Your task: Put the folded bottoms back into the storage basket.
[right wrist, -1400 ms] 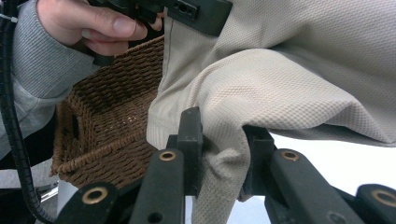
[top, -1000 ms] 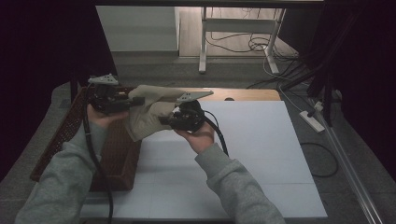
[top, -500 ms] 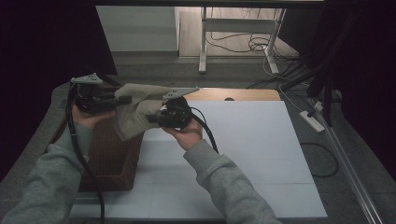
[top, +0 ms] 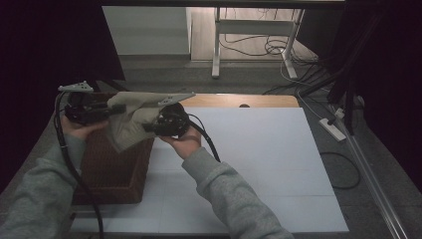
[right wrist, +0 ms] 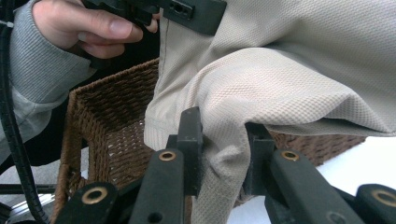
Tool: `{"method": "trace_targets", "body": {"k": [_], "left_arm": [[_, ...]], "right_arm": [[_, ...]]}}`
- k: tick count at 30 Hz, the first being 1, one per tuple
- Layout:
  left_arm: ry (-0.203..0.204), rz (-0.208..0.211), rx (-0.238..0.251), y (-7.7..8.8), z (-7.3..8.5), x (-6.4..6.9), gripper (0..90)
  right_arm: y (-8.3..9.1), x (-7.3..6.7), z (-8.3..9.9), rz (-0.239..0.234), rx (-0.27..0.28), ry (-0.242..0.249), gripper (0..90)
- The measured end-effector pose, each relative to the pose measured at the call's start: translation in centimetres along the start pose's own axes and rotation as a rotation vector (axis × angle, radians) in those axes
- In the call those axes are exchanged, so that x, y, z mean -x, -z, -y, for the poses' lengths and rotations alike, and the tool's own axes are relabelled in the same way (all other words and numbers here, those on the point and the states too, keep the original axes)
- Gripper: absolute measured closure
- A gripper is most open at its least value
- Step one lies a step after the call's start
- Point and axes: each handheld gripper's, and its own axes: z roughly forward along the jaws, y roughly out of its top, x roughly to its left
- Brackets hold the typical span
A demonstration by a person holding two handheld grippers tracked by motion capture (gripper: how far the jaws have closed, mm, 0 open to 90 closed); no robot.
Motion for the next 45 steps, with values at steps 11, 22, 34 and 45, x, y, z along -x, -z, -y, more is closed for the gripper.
{"method": "trace_targets", "body": {"k": [11, 22, 34, 45], "left_arm": [[0.031, -0.02, -0.005, 1.1, 1.5, -1.9, 70.6], [0.068, -0.041, -0.023, 1.8, 3.1, -3.8, 70.6], [0.11, -0.054, -0.035, 2.4, 4.9, -5.5, 70.5], [0.133, -0.065, -0.046, 2.7, 5.7, -6.4, 70.5]], "right_arm": [[-2.6, -0.3, -0.2, -0.015, -0.011, -0.014, 73.3], [-5.5, -0.9, 0.1, -0.026, -0.025, -0.024, 73.1], [-7.6, -1.5, 0.5, -0.039, -0.042, -0.031, 73.0], [-8.8, -2.0, 0.7, -0.047, -0.051, -0.031, 73.0]]}}
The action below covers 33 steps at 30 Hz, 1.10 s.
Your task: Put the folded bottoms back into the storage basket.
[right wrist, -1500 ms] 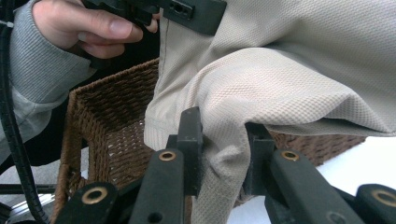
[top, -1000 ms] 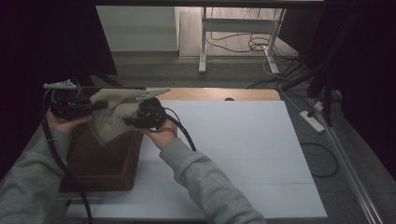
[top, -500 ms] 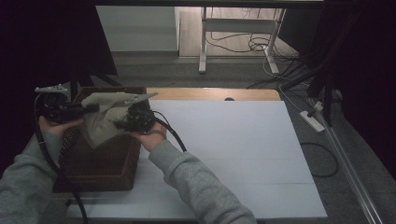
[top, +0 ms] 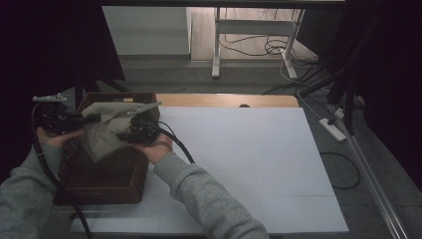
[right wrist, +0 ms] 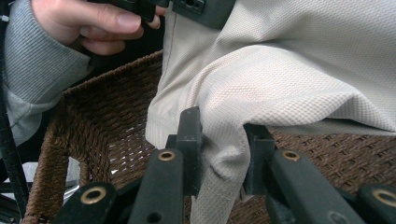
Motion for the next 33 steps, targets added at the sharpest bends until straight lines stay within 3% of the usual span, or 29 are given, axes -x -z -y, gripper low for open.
{"method": "trace_targets", "body": {"k": [24, 33], "left_arm": [[0.061, -0.01, -0.059, -1.3, 1.3, -2.6, 70.2], [0.07, -0.017, -0.092, -2.0, 1.4, -2.9, 70.1]], "right_arm": [[-2.6, -0.4, 0.8, 0.022, -0.055, -0.009, 72.1], [-3.5, -0.6, 1.0, 0.029, -0.075, -0.013, 71.7]]}}
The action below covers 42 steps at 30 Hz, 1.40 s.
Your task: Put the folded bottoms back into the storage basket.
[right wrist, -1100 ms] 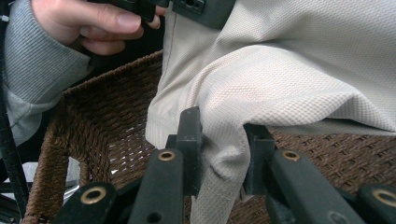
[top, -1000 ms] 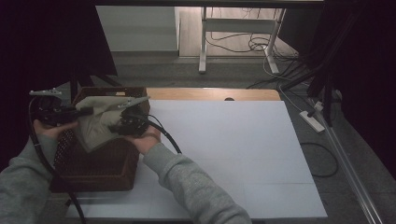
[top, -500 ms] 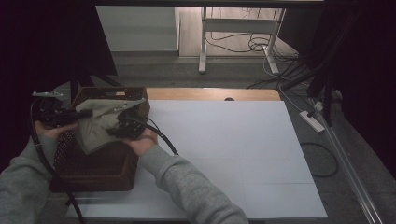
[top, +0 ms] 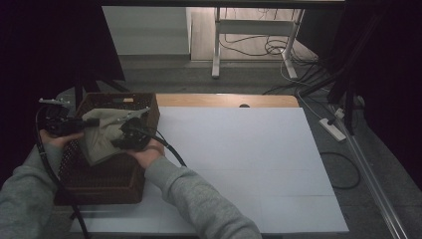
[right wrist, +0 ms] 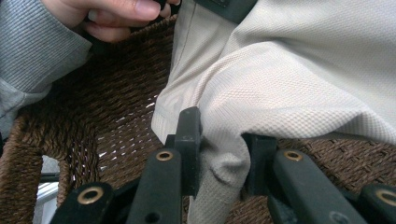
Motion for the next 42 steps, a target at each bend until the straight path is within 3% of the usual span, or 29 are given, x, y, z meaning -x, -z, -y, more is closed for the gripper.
{"method": "trace_targets", "body": {"k": [21, 23, 26, 29, 31, 42], "left_arm": [[0.008, -0.011, -0.027, -0.7, 0.0, -0.3, 68.8], [0.022, -0.055, -0.058, -1.2, -0.1, -0.4, 61.9], [0.047, -0.13, -0.088, -1.6, -0.2, -0.3, 34.7], [0.05, -0.147, -0.073, -1.4, -0.4, -0.1, 29.3], [0.037, -0.145, -0.068, -1.2, -0.5, 0.2, 28.9], [-0.015, -0.078, -0.015, -0.6, -0.9, 2.4, 30.1]], "right_arm": [[-0.7, -0.3, 0.1, 0.004, -0.015, 0.002, 68.4], [-0.8, -0.4, 0.1, 0.01, -0.019, 0.006, 59.8], [-0.9, -0.9, -0.1, 0.061, -0.028, 0.022, 33.1], [-0.3, -1.6, -0.4, 0.127, -0.04, 0.055, 25.1], [0.3, -1.8, -0.6, 0.141, -0.047, 0.066, 24.2], [3.8, 0.0, -0.8, 0.076, -0.02, 0.014, 25.7]]}}
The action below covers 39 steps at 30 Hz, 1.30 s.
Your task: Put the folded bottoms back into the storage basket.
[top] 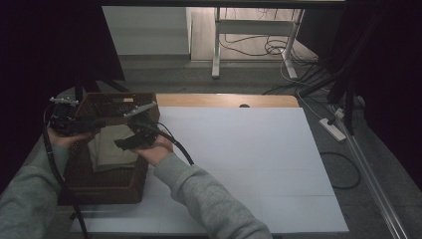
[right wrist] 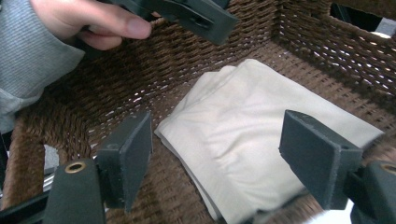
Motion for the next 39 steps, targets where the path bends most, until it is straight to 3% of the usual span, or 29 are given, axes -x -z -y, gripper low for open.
{"method": "trace_targets", "body": {"k": [16, 31, 39], "left_arm": [[-0.047, 0.082, 0.039, 0.4, 0.2, 4.6, 31.6], [-0.074, 0.161, 0.062, 0.0, 0.9, 9.5, 32.0], [-0.103, 0.162, 0.057, 0.0, 1.7, 12.2, 32.0]], "right_arm": [[5.7, 3.4, 3.5, 0.001, 0.039, -0.013, 27.7], [12.1, 6.2, 8.1, 0.067, 0.044, -0.033, 27.7], [15.7, 7.1, 11.3, 0.098, 0.038, -0.043, 27.7]]}}
